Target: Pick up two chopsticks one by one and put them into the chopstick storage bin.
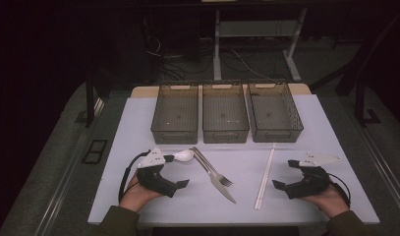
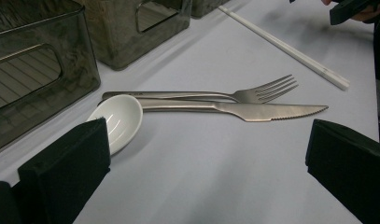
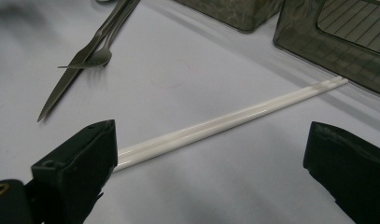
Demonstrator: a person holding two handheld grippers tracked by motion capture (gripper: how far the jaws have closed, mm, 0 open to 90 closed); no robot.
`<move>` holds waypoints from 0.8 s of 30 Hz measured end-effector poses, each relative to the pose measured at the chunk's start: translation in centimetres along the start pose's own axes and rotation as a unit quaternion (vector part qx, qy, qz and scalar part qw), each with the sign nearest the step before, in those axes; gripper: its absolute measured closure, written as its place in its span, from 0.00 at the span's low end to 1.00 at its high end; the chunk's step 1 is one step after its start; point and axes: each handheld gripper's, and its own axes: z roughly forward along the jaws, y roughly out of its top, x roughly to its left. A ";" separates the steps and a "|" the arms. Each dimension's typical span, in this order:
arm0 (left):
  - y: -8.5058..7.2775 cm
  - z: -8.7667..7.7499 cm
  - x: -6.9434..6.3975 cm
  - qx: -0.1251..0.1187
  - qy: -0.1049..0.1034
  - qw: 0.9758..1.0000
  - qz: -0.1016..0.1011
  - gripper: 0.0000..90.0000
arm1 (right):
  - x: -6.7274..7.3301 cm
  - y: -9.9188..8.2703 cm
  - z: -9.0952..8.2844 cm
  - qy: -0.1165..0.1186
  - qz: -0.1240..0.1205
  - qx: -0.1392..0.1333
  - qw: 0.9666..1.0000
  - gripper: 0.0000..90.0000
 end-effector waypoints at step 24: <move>0.0 0.0 -0.1 0.001 -0.004 1.000 -0.001 0.00 | -0.6 1.4 0.0 -0.021 0.007 0.008 1.000 0.16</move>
